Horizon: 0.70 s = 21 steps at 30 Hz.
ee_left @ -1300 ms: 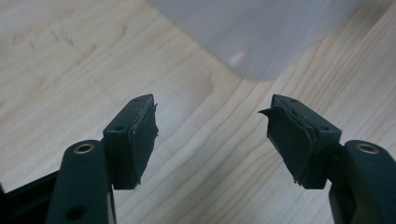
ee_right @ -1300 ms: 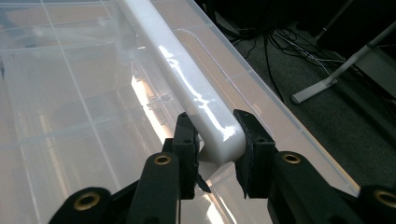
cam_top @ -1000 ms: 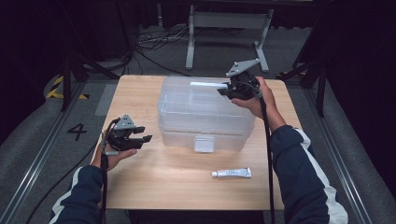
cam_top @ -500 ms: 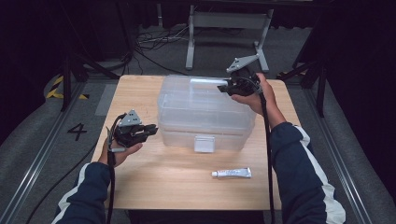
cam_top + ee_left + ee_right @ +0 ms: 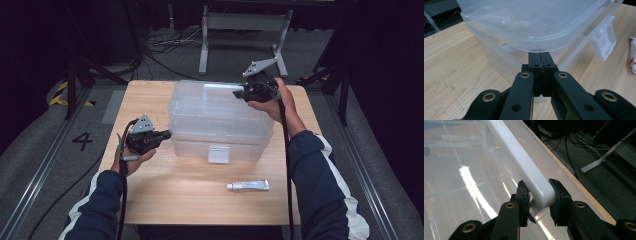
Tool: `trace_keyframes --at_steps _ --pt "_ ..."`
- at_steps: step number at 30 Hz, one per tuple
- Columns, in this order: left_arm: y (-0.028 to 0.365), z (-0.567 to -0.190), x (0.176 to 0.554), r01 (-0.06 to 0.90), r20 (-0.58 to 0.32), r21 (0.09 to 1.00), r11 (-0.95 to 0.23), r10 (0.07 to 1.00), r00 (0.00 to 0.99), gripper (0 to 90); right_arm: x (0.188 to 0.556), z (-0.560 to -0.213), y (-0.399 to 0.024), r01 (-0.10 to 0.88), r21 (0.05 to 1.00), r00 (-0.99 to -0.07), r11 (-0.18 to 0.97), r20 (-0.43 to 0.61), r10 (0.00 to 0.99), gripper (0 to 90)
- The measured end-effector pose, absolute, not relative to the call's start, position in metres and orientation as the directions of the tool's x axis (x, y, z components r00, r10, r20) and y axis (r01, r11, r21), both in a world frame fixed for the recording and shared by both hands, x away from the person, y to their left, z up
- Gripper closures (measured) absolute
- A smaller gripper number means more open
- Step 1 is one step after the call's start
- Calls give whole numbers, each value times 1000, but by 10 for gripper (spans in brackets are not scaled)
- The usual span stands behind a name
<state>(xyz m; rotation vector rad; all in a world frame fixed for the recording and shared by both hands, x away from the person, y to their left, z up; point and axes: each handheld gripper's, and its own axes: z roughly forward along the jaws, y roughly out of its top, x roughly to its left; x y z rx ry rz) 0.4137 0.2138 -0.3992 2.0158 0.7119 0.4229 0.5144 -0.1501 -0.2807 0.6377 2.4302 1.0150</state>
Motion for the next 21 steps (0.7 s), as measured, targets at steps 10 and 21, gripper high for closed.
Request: trace_keyframes --at_steps 10,21 --pt "212 -398 412 298 46 853 -429 630 775 899 507 -279 -152 230 752 -790 618 -227 570 678" --pt "212 -393 412 278 70 854 -441 625 777 900 487 -273 -183 199 800 -757 566 -241 607 628"
